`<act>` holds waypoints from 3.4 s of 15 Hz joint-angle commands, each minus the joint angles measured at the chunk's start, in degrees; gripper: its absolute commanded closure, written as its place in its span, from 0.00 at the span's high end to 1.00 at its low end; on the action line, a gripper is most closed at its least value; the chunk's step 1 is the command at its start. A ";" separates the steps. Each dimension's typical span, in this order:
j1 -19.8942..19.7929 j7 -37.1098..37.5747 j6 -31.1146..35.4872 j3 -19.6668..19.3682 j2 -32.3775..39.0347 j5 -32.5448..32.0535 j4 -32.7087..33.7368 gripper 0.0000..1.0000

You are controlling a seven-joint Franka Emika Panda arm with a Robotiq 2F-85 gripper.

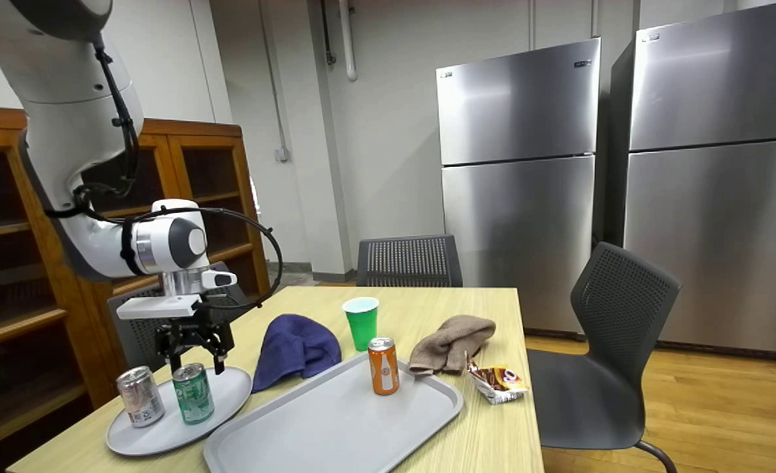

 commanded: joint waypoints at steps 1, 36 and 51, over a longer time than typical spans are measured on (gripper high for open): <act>-0.82 -3.15 0.77 0.97 -0.03 1.50 -0.21 1.00; 1.51 0.63 3.41 0.29 -6.20 -0.65 -8.14 0.38; 0.92 8.07 4.68 -2.93 -14.22 -6.13 -8.09 0.38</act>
